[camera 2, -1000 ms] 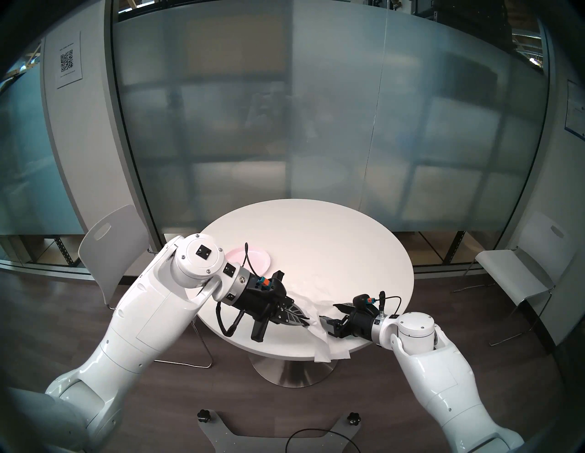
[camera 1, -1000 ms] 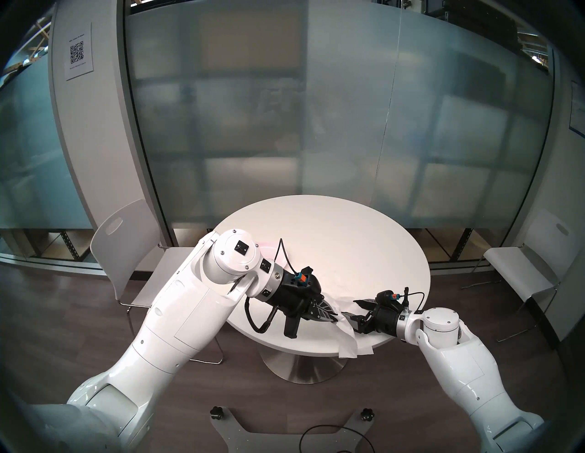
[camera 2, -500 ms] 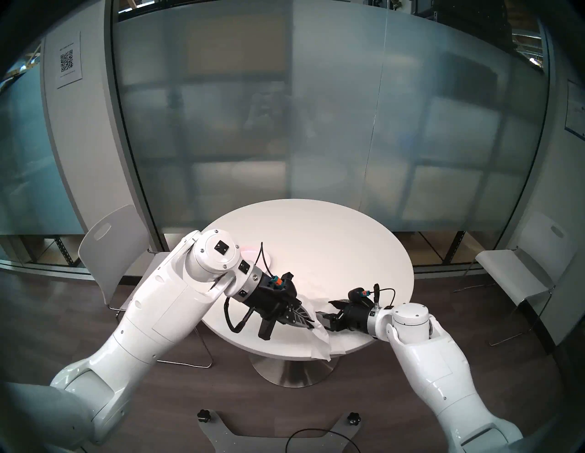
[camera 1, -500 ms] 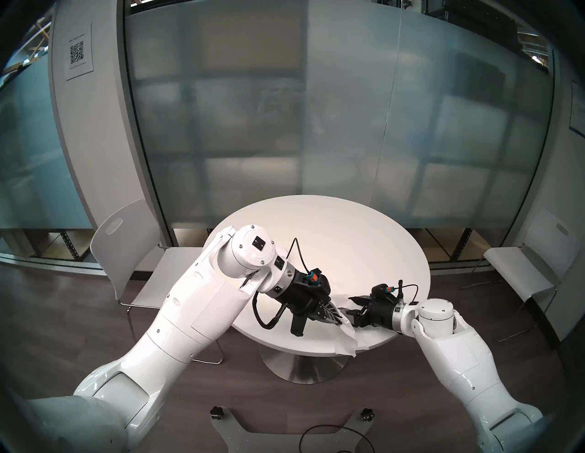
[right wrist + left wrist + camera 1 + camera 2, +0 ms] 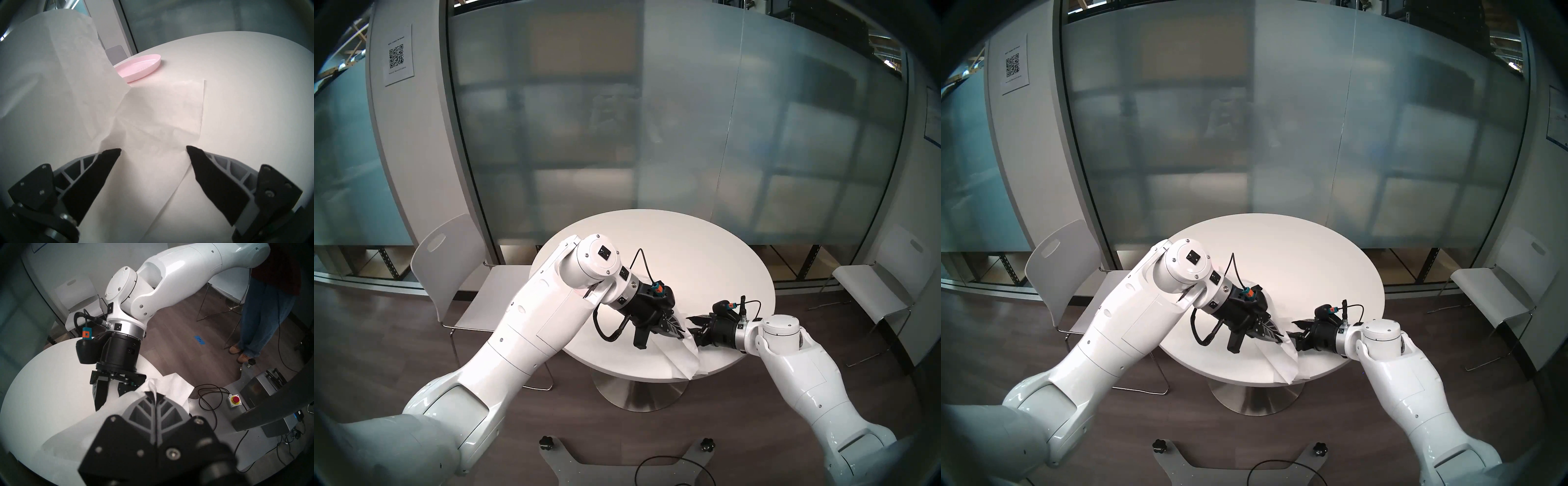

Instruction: Fold the napkin in half twice and place it beside the plate

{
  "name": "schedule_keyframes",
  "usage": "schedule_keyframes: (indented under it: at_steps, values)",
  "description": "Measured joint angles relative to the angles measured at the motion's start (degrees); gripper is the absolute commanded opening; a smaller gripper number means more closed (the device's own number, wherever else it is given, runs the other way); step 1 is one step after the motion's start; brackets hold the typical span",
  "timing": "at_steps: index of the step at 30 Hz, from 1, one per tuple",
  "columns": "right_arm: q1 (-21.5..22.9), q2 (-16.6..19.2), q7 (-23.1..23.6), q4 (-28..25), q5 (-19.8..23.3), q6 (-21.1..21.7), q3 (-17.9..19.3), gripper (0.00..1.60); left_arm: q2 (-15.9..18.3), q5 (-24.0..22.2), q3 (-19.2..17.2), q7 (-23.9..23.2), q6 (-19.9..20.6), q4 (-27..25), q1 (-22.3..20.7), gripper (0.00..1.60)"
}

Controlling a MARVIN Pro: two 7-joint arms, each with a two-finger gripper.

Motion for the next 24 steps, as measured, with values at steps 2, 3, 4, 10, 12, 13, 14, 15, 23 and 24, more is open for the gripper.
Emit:
schedule_keyframes:
  at_steps: [2,3,4,10,12,13,14,15,23,24]
  values:
    - [0.89,0.08,0.76,1.02,-0.06,0.0,-0.25,1.6,-0.41,0.0,0.14,0.1,-0.04,0.21,-0.41,0.01]
    - [1.27,0.12,1.09,1.47,-0.12,0.0,-0.34,1.6,-0.56,0.0,0.22,0.13,-0.06,0.25,-0.57,0.04]
    - [2.07,0.21,1.8,2.4,-0.26,-0.01,-0.53,1.6,-0.85,-0.01,0.35,0.17,-0.08,0.27,-0.86,0.04]
    - [4.53,0.52,3.66,5.48,-0.66,-0.18,-0.8,1.6,-1.34,-0.12,0.74,0.15,-0.1,0.23,-1.35,0.16]
    - [5.46,0.69,4.41,6.79,-0.84,-0.45,-0.8,1.6,-1.38,-0.13,0.93,0.05,-0.09,0.23,-1.37,0.17]
    - [5.7,0.74,4.6,7.13,-0.89,-0.57,-0.8,1.6,-1.39,-0.13,0.97,0.03,-0.08,0.23,-1.37,0.21]
    - [6.19,0.87,5.04,7.89,-1.02,-0.89,-0.78,1.6,-1.41,-0.13,1.08,-0.01,-0.07,0.25,-1.37,0.23]
    - [6.54,0.96,5.39,8.49,-1.13,-1.14,-0.74,1.6,-1.43,-0.13,1.16,-0.04,-0.07,0.29,-1.37,0.23]
    - [8.43,1.73,7.65,11.78,-1.82,-2.74,-0.42,1.6,-1.55,-0.13,1.62,-0.06,-0.1,1.06,-1.38,0.36]
    - [8.58,1.83,7.95,12.06,-1.92,-2.89,-0.37,1.6,-1.62,-0.12,1.67,0.0,-0.13,1.35,-1.4,0.37]
